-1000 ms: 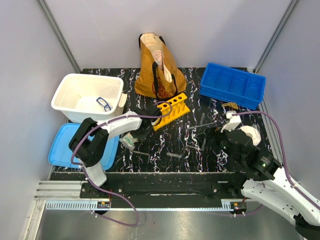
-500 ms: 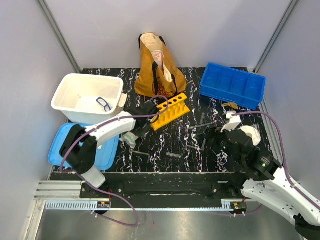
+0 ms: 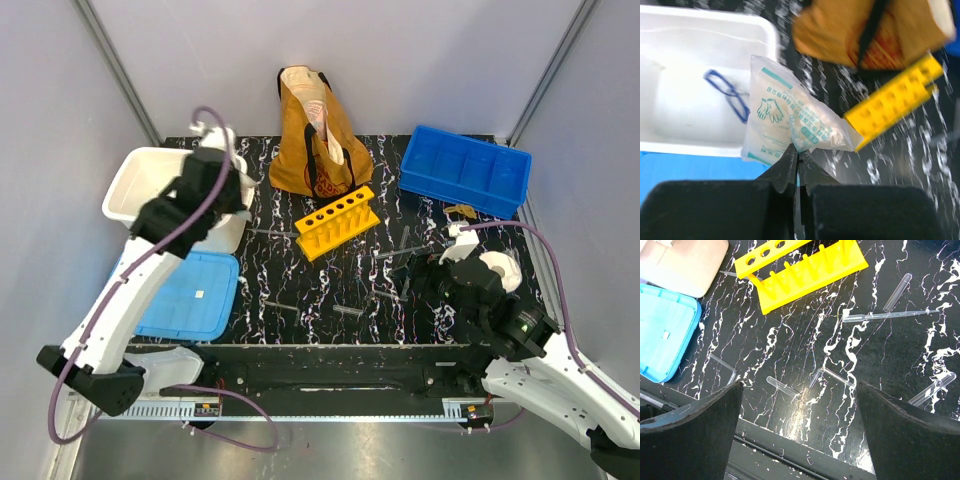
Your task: Organize the chemistry lab equipment
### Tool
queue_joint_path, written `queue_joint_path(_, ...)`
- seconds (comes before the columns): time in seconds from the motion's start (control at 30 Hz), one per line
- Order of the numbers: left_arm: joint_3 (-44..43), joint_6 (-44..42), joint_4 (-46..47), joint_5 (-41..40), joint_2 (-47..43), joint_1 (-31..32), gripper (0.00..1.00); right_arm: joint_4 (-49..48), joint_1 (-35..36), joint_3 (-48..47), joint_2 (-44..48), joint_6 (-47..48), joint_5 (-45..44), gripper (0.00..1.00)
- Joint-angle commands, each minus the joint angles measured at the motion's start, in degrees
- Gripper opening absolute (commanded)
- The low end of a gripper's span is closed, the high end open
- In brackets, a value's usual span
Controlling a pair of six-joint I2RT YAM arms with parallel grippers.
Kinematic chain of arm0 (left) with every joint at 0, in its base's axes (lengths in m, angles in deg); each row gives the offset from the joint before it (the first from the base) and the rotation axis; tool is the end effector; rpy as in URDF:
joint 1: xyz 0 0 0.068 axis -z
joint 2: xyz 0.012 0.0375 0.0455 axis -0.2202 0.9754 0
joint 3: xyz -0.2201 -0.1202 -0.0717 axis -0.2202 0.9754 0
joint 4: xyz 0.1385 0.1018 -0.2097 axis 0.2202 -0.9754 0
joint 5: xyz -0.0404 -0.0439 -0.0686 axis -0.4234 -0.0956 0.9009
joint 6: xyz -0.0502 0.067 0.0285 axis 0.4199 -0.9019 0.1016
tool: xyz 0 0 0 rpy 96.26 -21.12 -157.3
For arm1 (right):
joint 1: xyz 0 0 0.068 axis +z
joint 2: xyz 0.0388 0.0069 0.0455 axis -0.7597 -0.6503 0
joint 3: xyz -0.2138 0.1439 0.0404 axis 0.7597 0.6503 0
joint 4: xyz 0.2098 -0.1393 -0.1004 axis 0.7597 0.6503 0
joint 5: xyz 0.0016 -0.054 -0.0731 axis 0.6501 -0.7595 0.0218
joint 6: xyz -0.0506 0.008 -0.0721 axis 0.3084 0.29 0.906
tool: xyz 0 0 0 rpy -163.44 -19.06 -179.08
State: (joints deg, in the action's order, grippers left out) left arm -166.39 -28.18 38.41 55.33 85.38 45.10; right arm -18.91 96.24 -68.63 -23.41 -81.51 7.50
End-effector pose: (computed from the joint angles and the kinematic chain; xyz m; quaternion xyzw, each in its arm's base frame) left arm 0.2531 -0.1269 0.3867 0.0441 0.8744 -0.0361 0.4818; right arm 0.1442 0.1190 0.2883 -0.0542 0.8341 0.2228 0.5017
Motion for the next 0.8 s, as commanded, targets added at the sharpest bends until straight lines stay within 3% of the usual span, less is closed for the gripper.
queue_joint_path(0.0, -4.64, 0.86, 1.54, -2.18, 0.09, -11.52, 0.00, -3.08, -0.22, 0.20, -0.05, 0.04, -0.15, 1.00)
queue_joint_path(0.13, -6.23, 3.05, 5.67, 3.89, 1.14, -24.18, 0.00, -3.17, -0.22, 0.99, 0.04, -0.40, 0.65, 1.00)
queue_joint_path(0.4, -7.03, 6.30, 10.77, 12.85, 11.24, -40.10, 0.00, -3.17, -0.22, 0.82, 0.30, -2.33, 1.61, 1.00)
queue_joint_path(0.77, -6.06, 7.72, 15.61, 15.06, 24.86, -46.88, 0.00, -3.79, -0.23, 0.73, -2.77, -3.82, 3.20, 1.00)
